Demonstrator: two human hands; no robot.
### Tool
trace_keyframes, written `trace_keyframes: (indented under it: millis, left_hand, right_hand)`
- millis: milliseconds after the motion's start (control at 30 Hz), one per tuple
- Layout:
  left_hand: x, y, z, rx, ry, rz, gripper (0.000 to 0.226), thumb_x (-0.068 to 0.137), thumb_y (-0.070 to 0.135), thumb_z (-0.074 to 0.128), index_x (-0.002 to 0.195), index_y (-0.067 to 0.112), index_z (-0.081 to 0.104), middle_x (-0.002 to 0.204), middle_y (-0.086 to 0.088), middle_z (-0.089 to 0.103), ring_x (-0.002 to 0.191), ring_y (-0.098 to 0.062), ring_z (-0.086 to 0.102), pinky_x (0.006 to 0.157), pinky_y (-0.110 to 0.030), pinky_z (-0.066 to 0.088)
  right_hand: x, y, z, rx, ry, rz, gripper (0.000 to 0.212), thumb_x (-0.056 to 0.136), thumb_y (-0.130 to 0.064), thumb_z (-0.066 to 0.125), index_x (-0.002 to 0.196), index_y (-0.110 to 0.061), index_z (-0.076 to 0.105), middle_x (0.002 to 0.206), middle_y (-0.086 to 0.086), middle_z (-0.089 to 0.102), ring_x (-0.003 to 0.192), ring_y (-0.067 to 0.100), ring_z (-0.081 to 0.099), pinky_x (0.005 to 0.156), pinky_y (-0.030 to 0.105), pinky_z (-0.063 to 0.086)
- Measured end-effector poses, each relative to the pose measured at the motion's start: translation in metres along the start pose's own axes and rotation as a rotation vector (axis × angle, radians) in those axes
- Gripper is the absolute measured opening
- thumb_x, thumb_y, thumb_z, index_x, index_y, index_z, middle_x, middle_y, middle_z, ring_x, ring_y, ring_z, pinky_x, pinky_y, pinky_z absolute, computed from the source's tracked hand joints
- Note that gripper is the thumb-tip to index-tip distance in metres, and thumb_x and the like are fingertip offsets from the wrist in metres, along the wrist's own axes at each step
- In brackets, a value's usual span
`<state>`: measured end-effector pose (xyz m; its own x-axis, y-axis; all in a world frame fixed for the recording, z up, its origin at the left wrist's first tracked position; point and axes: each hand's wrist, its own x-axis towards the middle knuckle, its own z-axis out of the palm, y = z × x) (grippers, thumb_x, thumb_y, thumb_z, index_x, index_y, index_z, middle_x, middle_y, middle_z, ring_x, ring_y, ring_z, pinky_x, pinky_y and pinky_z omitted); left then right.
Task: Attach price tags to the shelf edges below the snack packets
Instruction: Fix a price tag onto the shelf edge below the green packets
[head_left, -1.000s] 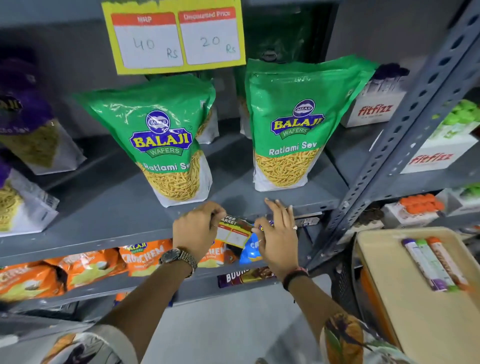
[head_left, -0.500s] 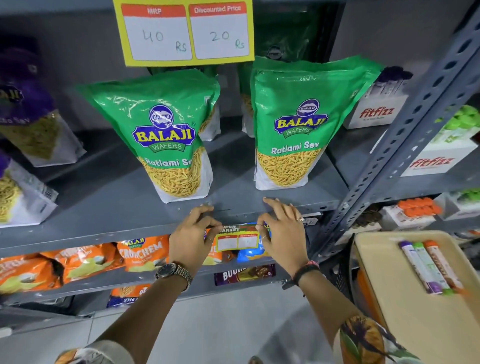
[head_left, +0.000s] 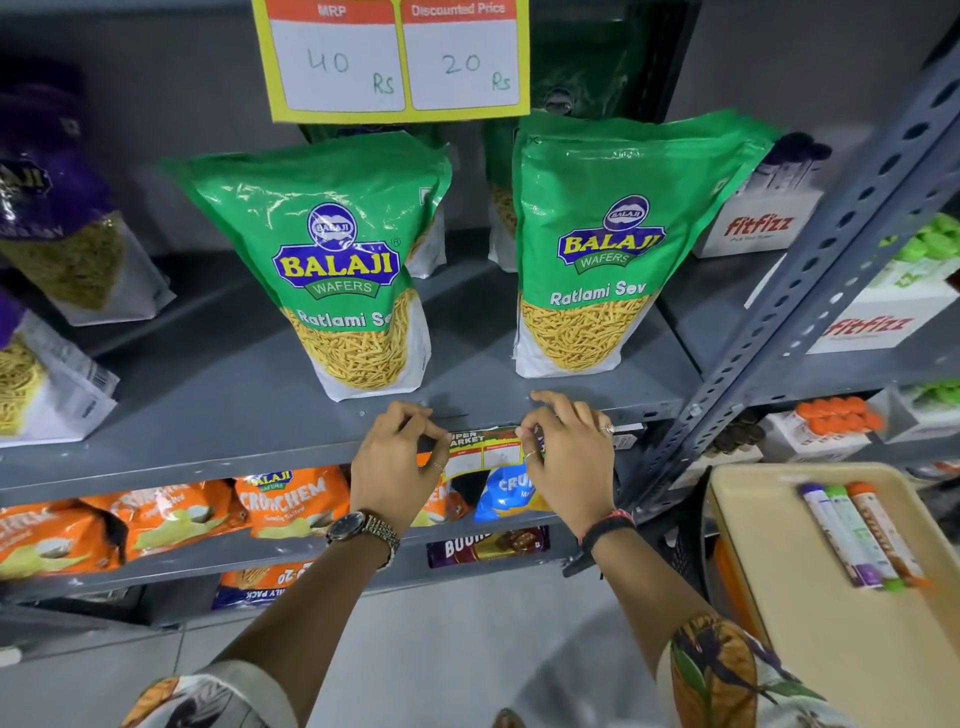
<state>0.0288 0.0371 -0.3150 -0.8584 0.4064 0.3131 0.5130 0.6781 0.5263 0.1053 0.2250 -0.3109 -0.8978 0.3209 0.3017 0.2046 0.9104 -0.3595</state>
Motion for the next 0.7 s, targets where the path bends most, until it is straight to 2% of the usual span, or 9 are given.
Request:
trace_keyframes:
  millis: [200,333,433,600,700]
  left_hand:
    - [0.002,0.004,0.002,0.002,0.015,-0.031,0.006,0.079,0.021,0.071,0.079,0.017,0.066,0.101,-0.002,0.061,0.087,-0.020,0.060,0.060,-0.028,0.050]
    - [0.006,0.002,0.000,0.000,0.033,-0.072,0.017,0.081,0.032,0.070,0.080,0.019,0.060,0.101,0.001,0.062,0.086,-0.018,0.060,0.055,-0.026,0.045]
    - [0.007,-0.002,-0.001,0.021,0.023,-0.060,0.022,0.080,0.038,0.070,0.081,0.020,0.057,0.101,0.003,0.063,0.084,-0.017,0.060,0.054,-0.023,0.041]
    - [0.009,-0.007,-0.008,0.012,-0.023,0.014,0.023,0.082,0.031,0.070,0.080,0.021,0.049,0.090,0.001,0.059,0.074,-0.019,0.056,0.048,-0.024,0.037]
    - [0.009,-0.008,-0.013,0.021,-0.067,0.031,0.021,0.084,0.022,0.068,0.082,0.020,0.047,0.084,0.001,0.056,0.070,-0.023,0.055,0.048,-0.026,0.035]
  right_hand:
    - [0.003,-0.003,0.003,-0.070,0.034,-0.007,0.005,0.083,-0.022,0.062,0.082,-0.017,0.060,0.112,0.001,0.065,0.092,0.026,0.057,0.080,0.040,0.044]
    - [0.007,-0.007,0.004,-0.046,0.073,0.051,0.031,0.082,-0.046,0.064,0.088,-0.016,0.057,0.088,0.003,0.061,0.083,0.024,0.055,0.070,0.037,0.042]
    - [0.013,-0.011,0.002,-0.073,0.099,0.056,0.046,0.079,-0.059,0.063,0.091,-0.015,0.058,0.085,0.005,0.062,0.081,0.026,0.056,0.067,0.039,0.045]
    - [0.020,-0.007,-0.006,-0.027,0.036,0.027,0.044,0.077,-0.051,0.069,0.092,-0.013,0.055,0.082,0.007,0.065,0.078,0.030,0.060,0.062,0.041,0.048]
    - [0.018,-0.006,-0.012,-0.036,0.007,0.039,0.026,0.082,-0.028,0.072,0.093,-0.013,0.054,0.080,0.007,0.067,0.079,0.030,0.063,0.058,0.038,0.048]
